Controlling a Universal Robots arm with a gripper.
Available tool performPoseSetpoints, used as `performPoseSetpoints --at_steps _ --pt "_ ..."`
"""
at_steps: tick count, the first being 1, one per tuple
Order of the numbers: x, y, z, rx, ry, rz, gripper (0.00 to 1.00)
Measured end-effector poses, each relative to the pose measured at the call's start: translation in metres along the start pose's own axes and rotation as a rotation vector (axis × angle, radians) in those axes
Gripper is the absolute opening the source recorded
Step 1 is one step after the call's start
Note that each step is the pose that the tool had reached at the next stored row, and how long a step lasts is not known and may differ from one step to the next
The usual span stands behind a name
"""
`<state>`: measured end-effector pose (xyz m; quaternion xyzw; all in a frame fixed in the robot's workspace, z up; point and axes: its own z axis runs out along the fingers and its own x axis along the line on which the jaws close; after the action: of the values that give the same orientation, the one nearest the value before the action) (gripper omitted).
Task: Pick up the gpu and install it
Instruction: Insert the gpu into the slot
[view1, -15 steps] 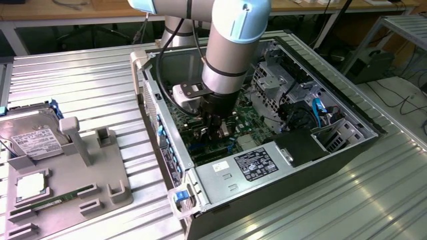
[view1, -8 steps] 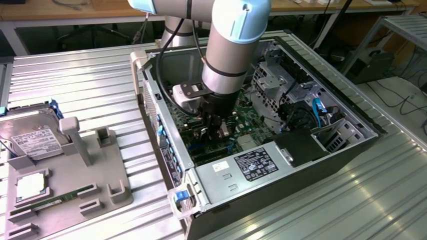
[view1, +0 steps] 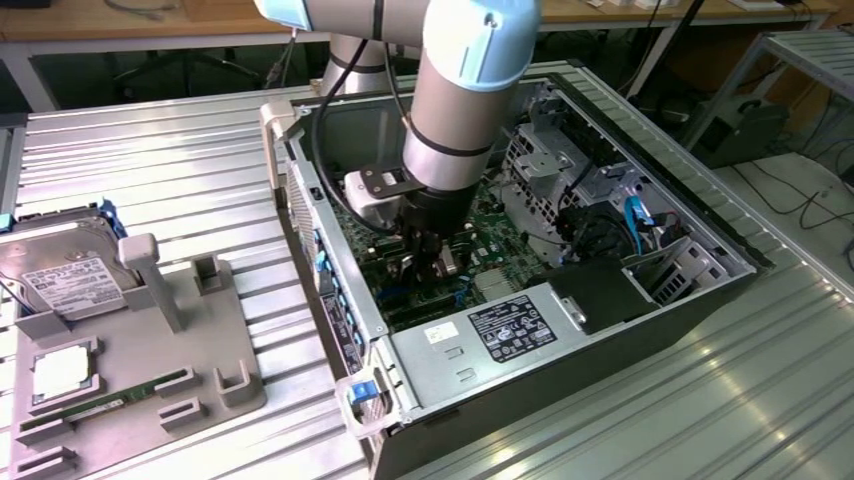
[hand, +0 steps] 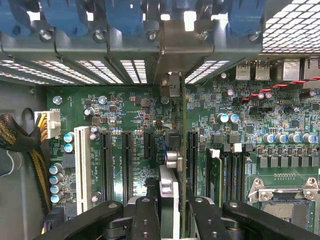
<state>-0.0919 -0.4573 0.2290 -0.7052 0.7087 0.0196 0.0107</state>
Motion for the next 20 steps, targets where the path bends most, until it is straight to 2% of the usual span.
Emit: performPoseSetpoints --at_steps 2,3,6,7,10,13,15,16,17,18,20 --pt "0.000 0.0001 -0.0022 -0.0007 0.0031 0.000 0.29" --pt "0.000 0.0000 -0.0049 -0.0009 0.0033 0.000 0.35" --pt "0.000 0.0002 -0.0151 -0.0011 0.0039 0.000 0.35" --pt "0.000 0.0002 -0.0195 -0.0011 0.0039 0.000 0.35" --pt "-0.002 0.0004 -0.0424 -0.0009 0.0040 0.000 0.35" --pt "-0.002 0.0005 -0.0557 -0.0010 0.0051 0.000 0.35" --pt "-0.003 0.0005 -0.0572 -0.0009 0.0058 0.000 0.35" --pt "-0.003 0.0005 -0.0572 -0.0009 0.0058 0.000 0.34" --pt "-0.003 0.0005 -0.0572 -0.0009 0.0058 0.000 0.20" --pt "-0.003 0.0005 -0.0572 -0.0009 0.0059 0.000 0.20" --pt "-0.003 0.0005 -0.0572 -0.0009 0.0058 0.000 0.11"
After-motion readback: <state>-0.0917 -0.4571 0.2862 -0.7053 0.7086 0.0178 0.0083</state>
